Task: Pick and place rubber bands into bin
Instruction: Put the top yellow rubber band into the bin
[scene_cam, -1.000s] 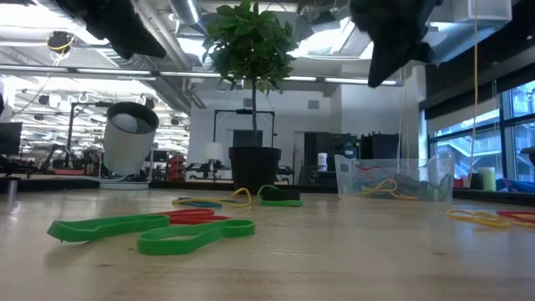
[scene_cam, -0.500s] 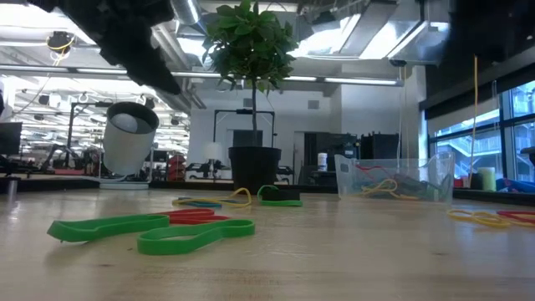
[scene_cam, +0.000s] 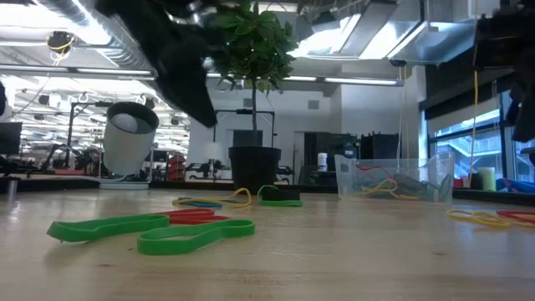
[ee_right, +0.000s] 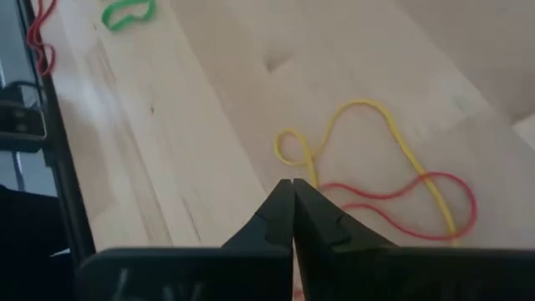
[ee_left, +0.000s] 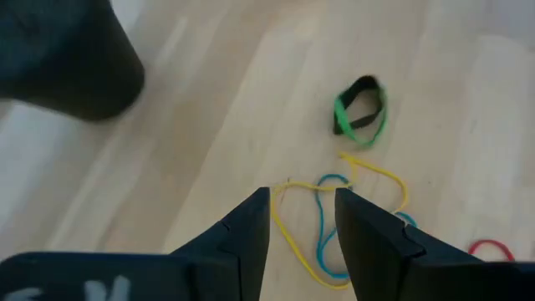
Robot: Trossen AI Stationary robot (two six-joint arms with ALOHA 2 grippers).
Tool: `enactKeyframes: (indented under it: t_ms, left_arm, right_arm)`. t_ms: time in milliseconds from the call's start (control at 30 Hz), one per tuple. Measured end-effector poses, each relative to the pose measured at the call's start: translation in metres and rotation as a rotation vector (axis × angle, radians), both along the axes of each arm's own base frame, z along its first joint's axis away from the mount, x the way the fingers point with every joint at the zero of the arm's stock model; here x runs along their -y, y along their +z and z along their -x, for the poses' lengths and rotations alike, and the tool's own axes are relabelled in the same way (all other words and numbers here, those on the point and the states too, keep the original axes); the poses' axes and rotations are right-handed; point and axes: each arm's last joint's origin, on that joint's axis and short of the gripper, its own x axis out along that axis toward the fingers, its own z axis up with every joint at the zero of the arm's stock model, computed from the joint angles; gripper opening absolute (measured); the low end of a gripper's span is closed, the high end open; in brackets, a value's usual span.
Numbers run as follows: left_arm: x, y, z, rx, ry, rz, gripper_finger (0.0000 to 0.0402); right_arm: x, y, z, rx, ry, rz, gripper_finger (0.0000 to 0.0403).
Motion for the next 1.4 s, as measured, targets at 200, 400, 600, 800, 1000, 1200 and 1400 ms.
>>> enactKeyframes:
  t_ms: [200, 400, 600, 800, 1000, 1200, 1400]
  left_arm:
    - [-0.014, -0.027, -0.022, -0.115, 0.021, 0.084, 0.0132]
    - [-0.024, -0.057, -0.031, -0.225, 0.062, 0.103, 0.0132]
    - [-0.031, -0.085, -0.034, -0.323, 0.082, 0.19, 0.0131]
    - [-0.028, -0.094, -0.034, -0.344, 0.184, 0.239, 0.0054]
    - [-0.018, -0.077, -0.033, -0.338, 0.237, 0.287, 0.0002]
    - [-0.007, -0.021, -0.046, -0.251, 0.224, 0.224, 0.0002]
    - [0.007, 0.038, -0.061, -0.089, 0.186, 0.121, 0.0001]
  right_arm:
    - [0.01, -0.006, 0.016, 0.022, 0.051, 0.012, 0.0004]
    - [0.015, -0.004, 0.021, 0.039, 0.097, 0.039, 0.0005]
    - [0.015, -0.001, 0.021, 0.072, 0.138, 0.049, 0.0005]
    - [0.015, -0.001, 0.022, 0.074, 0.146, 0.054, 0.0006]
    - [0.015, -0.001, 0.022, 0.074, 0.145, 0.053, 0.0006]
    - [0.015, -0.001, 0.022, 0.072, 0.154, 0.062, 0.0006]
    - [0.016, -0.002, 0.023, 0.058, 0.156, 0.074, 0.0006]
